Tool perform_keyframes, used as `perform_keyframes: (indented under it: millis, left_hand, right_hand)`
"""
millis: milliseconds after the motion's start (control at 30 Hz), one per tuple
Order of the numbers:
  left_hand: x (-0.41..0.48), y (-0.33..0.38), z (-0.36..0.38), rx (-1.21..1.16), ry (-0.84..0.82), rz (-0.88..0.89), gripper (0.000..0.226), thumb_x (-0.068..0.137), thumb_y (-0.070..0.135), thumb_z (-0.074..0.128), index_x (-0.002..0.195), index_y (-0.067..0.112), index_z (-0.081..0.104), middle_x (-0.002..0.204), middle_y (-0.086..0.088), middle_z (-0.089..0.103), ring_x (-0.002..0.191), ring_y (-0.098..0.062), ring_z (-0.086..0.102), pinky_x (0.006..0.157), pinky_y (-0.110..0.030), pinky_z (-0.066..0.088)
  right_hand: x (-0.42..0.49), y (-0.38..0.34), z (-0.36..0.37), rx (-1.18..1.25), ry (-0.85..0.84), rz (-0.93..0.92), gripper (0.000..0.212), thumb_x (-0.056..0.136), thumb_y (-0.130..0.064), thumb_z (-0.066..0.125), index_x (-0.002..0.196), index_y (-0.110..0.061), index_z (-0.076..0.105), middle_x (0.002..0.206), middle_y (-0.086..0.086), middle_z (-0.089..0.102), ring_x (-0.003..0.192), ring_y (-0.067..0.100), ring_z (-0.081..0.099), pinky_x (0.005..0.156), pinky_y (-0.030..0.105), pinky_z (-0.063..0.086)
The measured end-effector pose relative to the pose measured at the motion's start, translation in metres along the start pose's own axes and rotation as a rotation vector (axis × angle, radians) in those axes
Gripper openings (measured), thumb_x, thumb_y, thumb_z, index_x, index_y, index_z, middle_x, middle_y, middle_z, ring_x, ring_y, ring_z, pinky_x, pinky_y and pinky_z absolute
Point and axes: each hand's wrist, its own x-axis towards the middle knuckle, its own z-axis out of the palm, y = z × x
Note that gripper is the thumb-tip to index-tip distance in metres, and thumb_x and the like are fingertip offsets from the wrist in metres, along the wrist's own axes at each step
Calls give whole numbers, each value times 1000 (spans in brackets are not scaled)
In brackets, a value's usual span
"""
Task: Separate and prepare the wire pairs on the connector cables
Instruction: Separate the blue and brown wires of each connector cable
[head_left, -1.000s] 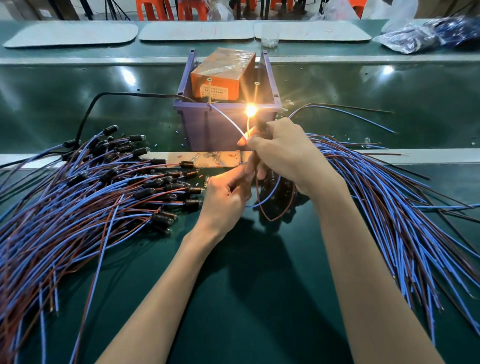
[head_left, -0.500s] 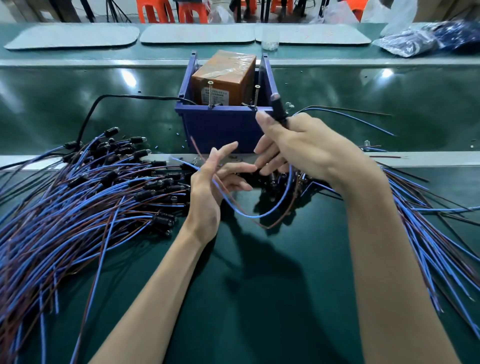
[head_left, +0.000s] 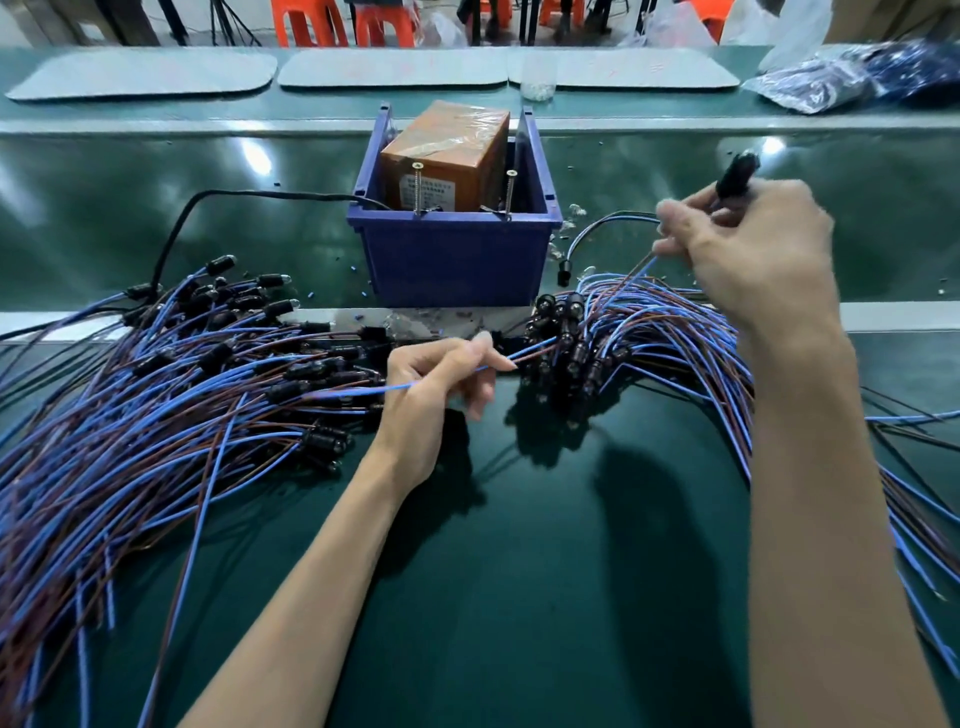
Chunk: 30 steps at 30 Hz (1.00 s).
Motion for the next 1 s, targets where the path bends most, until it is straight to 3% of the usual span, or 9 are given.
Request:
perform_keyframes:
  millis: [133, 333, 433, 533, 567, 667, 767, 833, 1000]
  left_hand:
    - [-4, 1, -1, 26, -194, 1, 32, 79, 35, 53, 76, 15, 77, 52, -1, 59, 47, -14, 49, 52, -19, 40]
    - [-1, 0, -2, -21, -139, -4, 56, 84, 48, 35, 81, 10, 77, 40, -1, 40, 41, -14, 35, 50, -23, 31]
    - [0, 1, -1, 2, -108, -2, 56, 84, 49, 34, 82, 13, 77, 39, -1, 35, 41, -14, 28, 50, -27, 25]
    - [1, 0, 0, 15, -85, 3, 55, 85, 49, 34, 81, 15, 77, 39, 0, 33, 41, -14, 27, 50, -28, 22]
    - [1, 0, 0, 18, -82, 1, 55, 85, 49, 34, 80, 15, 77, 39, 0, 33, 41, -13, 27, 49, -28, 23]
    - [0, 0, 1, 25, -75, -17, 54, 83, 49, 35, 79, 15, 76, 39, 1, 35, 41, -13, 29, 48, -28, 24]
    - [0, 0, 1, 26, -75, -25, 53, 82, 50, 37, 79, 14, 76, 40, -1, 34, 42, -13, 29, 48, -30, 22]
    - [0, 1, 1, 28, -75, -26, 53, 81, 50, 37, 79, 13, 76, 40, -2, 33, 42, -13, 29, 47, -29, 22]
    - [-1, 2, 2, 35, -81, -36, 52, 80, 49, 38, 80, 12, 75, 41, -1, 34, 42, -13, 30, 48, -30, 22]
  right_hand:
    - [5, 1, 4, -114, 103, -66, 29, 94, -29, 56, 92, -4, 71, 95, 18, 71, 97, 29, 66, 95, 37, 48]
    - [2, -8, 1, -153, 275, -157, 32, 96, -25, 53, 120, -6, 63, 126, 17, 47, 111, 19, 52, 87, -2, 26]
    - [-5, -15, -1, -168, 401, -282, 33, 96, -19, 49, 120, 1, 60, 131, 21, 39, 118, 18, 44, 93, -5, 17]
    - [-8, -21, 0, -213, 470, -427, 32, 95, -6, 42, 118, 7, 59, 135, 27, 37, 130, 24, 40, 112, 13, 21]
    - [-8, -22, 0, -236, 448, -463, 33, 94, -2, 39, 119, 9, 58, 135, 27, 38, 130, 24, 41, 111, 11, 22]
    - [-5, -21, 2, -343, 145, -486, 34, 94, 6, 39, 123, 10, 57, 135, 23, 45, 121, 21, 46, 95, -6, 18]
    - [-9, -14, 11, -530, -412, -398, 34, 97, -5, 49, 130, 3, 54, 137, 17, 49, 123, 28, 47, 100, 18, 29]
    - [-17, -14, 17, -636, -659, -324, 36, 96, -22, 55, 128, -7, 56, 128, 15, 56, 117, 29, 49, 92, 33, 37]
    - [-23, -21, 18, -625, -699, -283, 30, 94, -27, 55, 118, -11, 63, 116, 14, 62, 107, 32, 54, 84, 37, 44]
